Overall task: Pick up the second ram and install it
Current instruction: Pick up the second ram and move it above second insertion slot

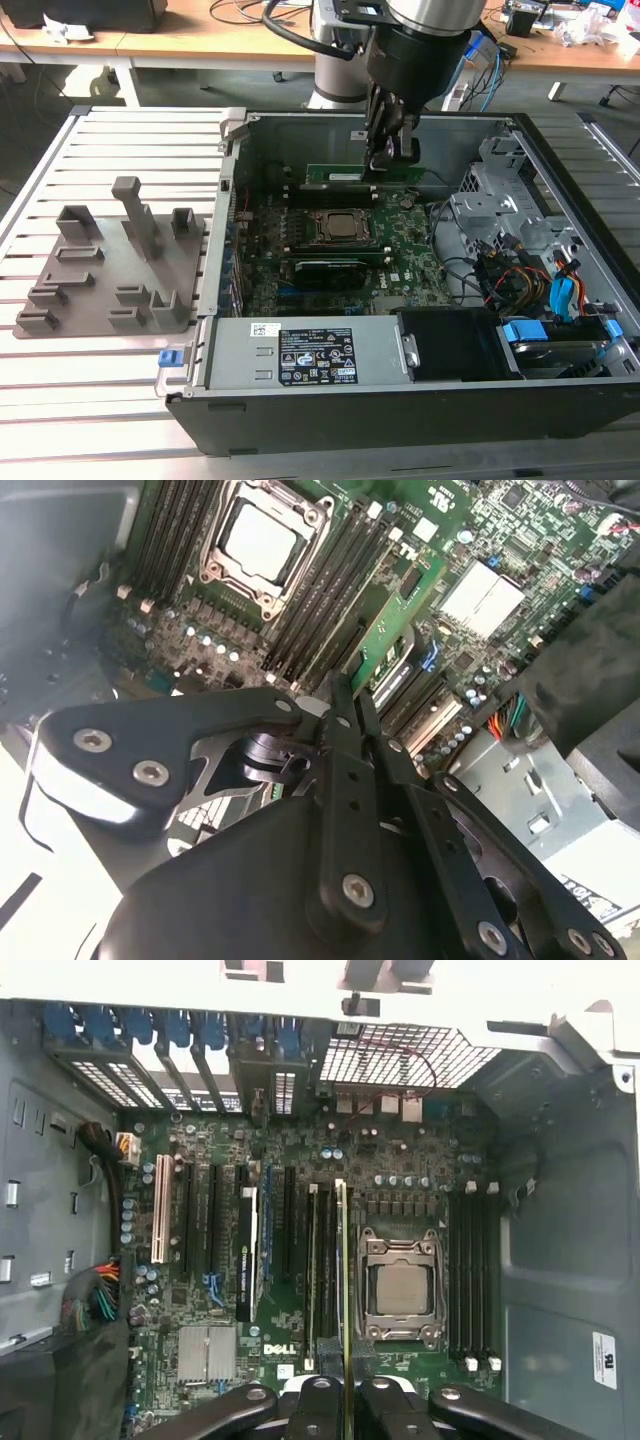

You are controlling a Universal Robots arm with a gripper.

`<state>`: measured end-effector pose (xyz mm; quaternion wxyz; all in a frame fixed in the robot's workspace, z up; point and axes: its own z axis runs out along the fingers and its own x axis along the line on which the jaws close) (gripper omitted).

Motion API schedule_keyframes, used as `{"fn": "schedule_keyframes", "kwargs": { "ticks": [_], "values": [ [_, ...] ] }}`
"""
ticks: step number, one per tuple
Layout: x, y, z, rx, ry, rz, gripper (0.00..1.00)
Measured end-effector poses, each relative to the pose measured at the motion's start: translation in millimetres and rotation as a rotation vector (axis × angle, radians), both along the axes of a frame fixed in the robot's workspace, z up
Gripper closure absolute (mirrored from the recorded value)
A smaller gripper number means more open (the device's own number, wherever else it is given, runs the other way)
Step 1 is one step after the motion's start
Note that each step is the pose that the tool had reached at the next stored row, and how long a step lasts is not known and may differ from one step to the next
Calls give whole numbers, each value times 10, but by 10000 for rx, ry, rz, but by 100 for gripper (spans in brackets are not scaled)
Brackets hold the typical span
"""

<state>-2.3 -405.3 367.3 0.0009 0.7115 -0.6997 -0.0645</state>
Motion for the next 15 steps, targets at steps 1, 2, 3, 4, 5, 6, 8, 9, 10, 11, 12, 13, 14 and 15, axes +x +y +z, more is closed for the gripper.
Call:
{"fn": "schedule_keyframes", "kwargs": {
  "ticks": [1,2,3,4,5,6,8,9,10,11,12,13,14,15],
  "values": [
    [2,0,-5,0,1,0,86],
    [2,0,-5,-1,1,-1,86],
    [2,0,-6,-1,1,-1,86],
    [2,0,-6,0,1,0,86],
    [3,0,-7,1,1,0,86],
    [3,0,-7,1,0,0,86],
    [3,0,-8,1,0,0,86],
    [3,0,-8,1,0,0,86],
    [3,0,-8,1,0,0,86],
    [3,0,-8,2,0,0,86],
    [3,0,-8,1,0,0,86],
    [3,0,-9,1,0,0,86],
    [3,0,-9,1,0,0,86],
    [3,0,-9,1,0,0,86]
  ]
}}
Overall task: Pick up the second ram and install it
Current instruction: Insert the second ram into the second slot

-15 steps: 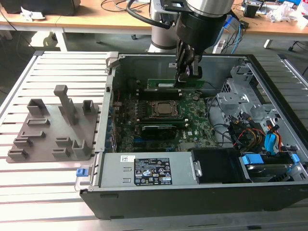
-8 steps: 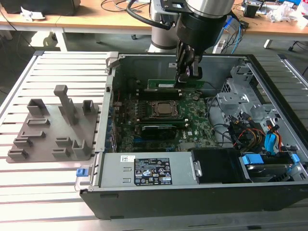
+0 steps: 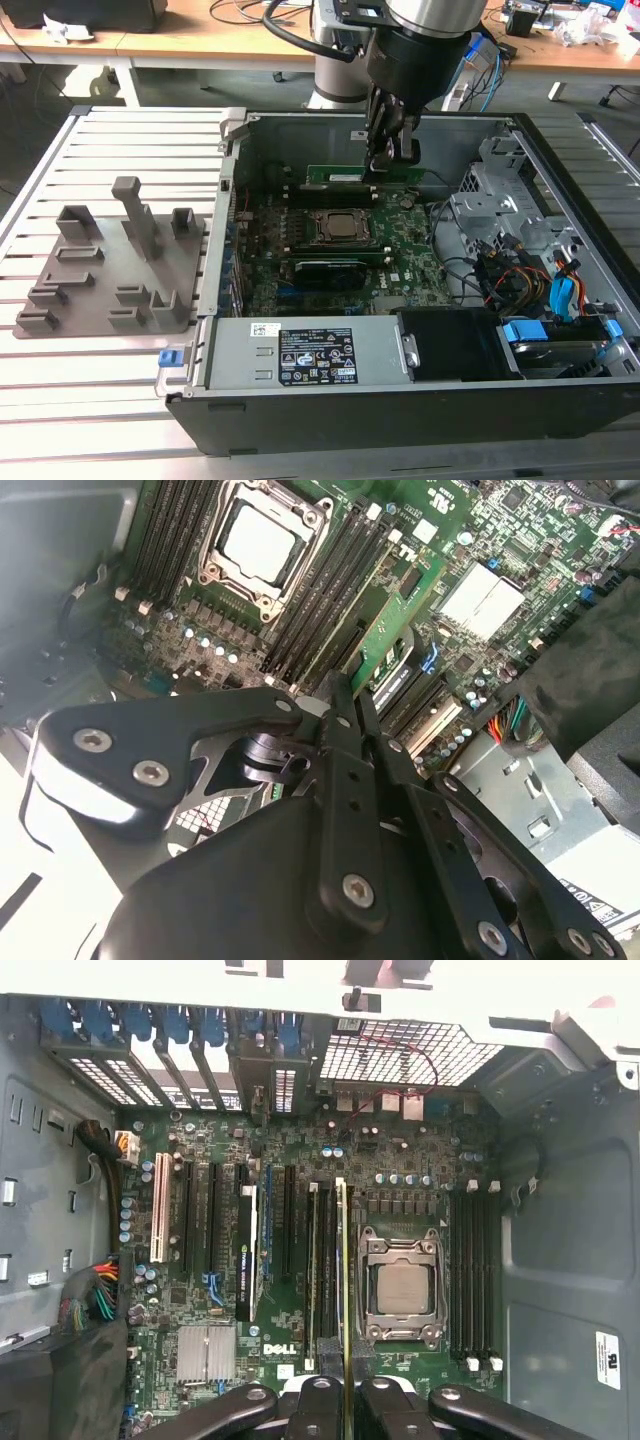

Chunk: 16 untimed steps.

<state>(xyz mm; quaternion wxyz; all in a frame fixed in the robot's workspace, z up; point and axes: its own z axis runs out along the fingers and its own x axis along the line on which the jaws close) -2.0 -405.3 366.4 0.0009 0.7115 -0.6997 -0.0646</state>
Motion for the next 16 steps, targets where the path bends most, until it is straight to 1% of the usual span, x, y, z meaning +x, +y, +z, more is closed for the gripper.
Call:
{"fn": "schedule_keyframes", "kwargs": {
  "ticks": [3,4,9,11,16],
  "values": [
    [0,0,-1,0,0,0,86],
    [0,0,-39,2,0,0,86],
    [1,0,-116,2,4,0,86],
    [1,0,-184,4,6,0,86],
    [1,0,-261,4,7,0,86]
  ]
}}
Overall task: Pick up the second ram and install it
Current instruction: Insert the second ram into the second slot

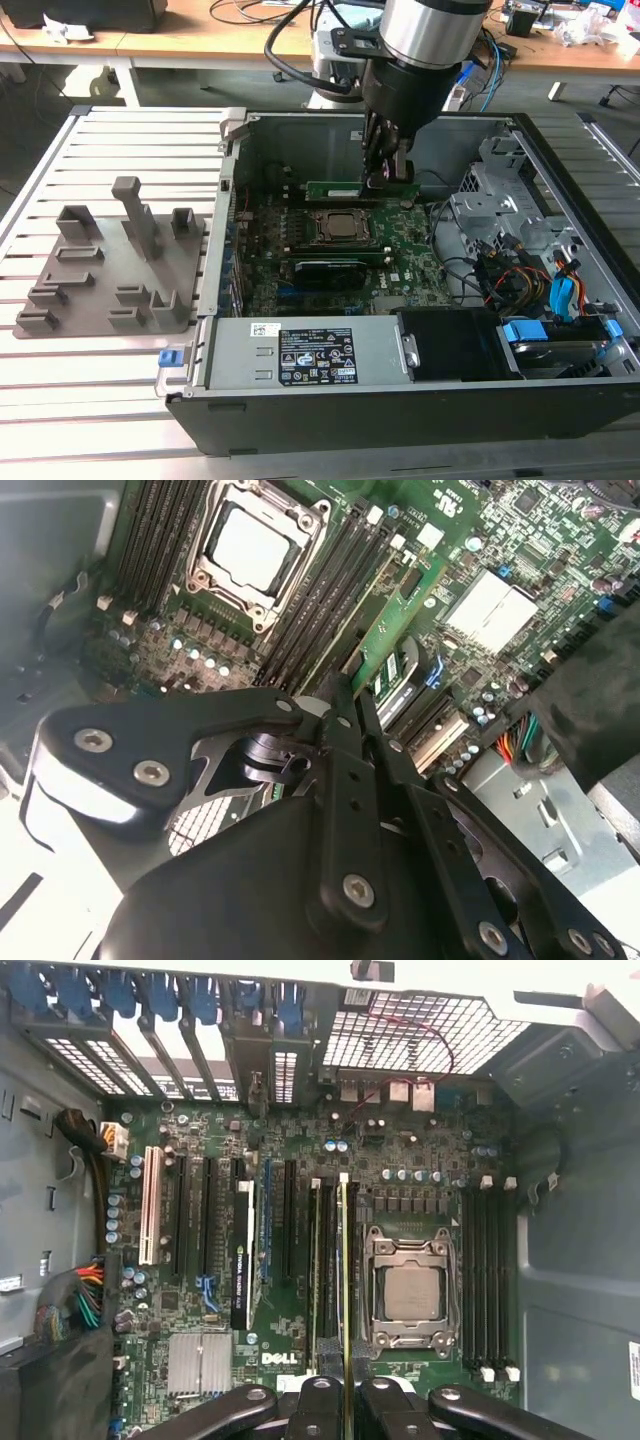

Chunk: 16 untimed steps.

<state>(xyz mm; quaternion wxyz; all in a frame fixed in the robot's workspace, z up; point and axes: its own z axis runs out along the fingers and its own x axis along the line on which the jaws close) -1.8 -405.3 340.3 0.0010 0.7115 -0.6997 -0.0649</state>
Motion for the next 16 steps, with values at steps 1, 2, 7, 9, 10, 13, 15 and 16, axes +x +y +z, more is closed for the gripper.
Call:
{"fn": "schedule_keyframes", "kwargs": {
  "ticks": [1,2,7,9,10,13,15,16],
  "values": [
    [0,0,-18,1,0,0,86],
    [0,0,-32,0,0,0,86],
    [0,0,-93,0,0,0,86],
    [0,0,-105,1,0,0,86],
    [0,0,-121,0,0,0,86],
    [0,0,-162,0,0,0,86],
    [2,0,-180,-1,0,0,86],
    [8,2,-190,0,0,0,86]
  ]
}}
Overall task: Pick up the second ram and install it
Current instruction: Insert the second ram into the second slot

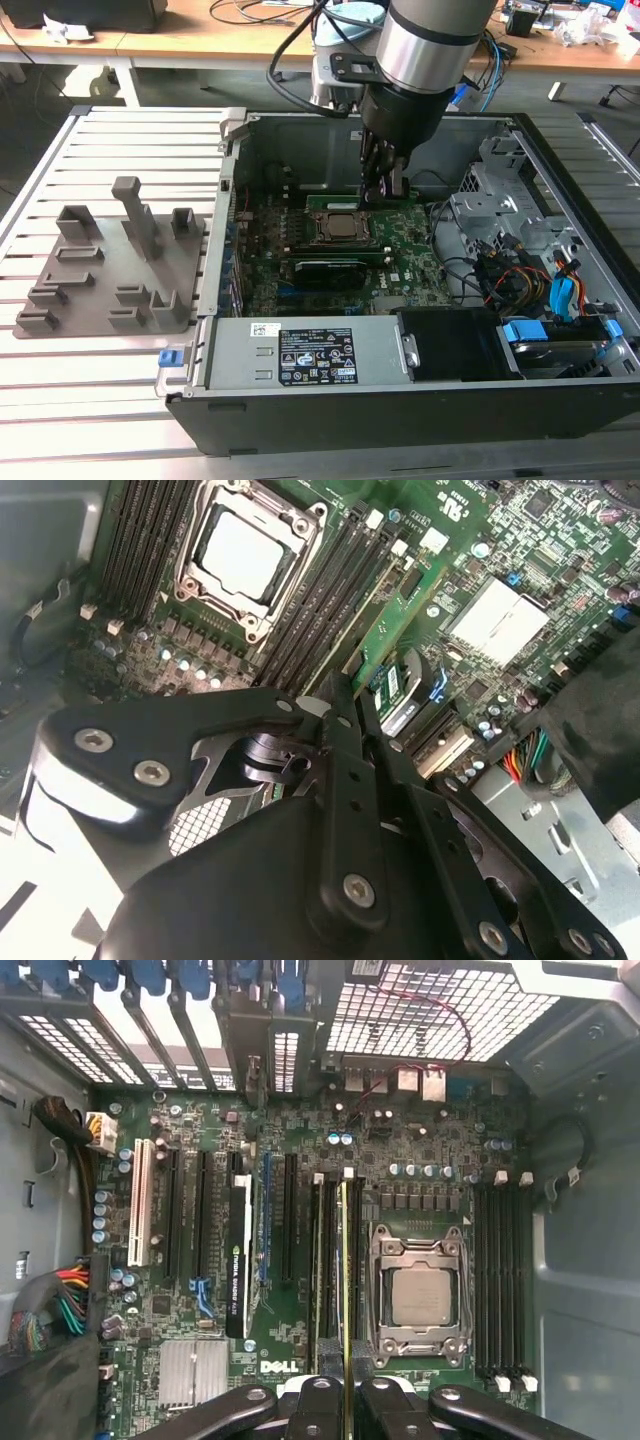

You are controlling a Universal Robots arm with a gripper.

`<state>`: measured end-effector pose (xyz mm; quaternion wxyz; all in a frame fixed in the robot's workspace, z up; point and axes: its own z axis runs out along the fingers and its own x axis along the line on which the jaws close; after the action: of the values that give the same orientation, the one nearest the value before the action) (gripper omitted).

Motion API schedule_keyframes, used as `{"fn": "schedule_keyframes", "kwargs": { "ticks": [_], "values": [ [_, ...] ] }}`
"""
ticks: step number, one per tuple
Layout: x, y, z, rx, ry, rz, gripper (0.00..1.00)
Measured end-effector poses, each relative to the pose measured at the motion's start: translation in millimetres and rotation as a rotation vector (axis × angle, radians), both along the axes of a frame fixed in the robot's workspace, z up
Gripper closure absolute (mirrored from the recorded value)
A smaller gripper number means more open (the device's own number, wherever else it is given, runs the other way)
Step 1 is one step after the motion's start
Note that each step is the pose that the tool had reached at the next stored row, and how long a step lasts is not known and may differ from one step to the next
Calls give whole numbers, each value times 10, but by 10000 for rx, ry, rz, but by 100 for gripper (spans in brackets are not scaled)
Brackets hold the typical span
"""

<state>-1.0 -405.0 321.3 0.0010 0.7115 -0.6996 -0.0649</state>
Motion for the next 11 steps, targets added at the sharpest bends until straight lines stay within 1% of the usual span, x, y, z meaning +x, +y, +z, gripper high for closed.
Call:
{"fn": "schedule_keyframes", "kwargs": {
  "ticks": [4,6,8,9,11],
  "values": [
    [12,18,-14,1,0,-2,86],
    [16,36,-22,1,0,1,86],
    [20,80,-29,0,0,-1,86],
    [22,110,-34,1,0,-1,86],
    [24,145,-43,0,0,-1,86]
  ]
}}
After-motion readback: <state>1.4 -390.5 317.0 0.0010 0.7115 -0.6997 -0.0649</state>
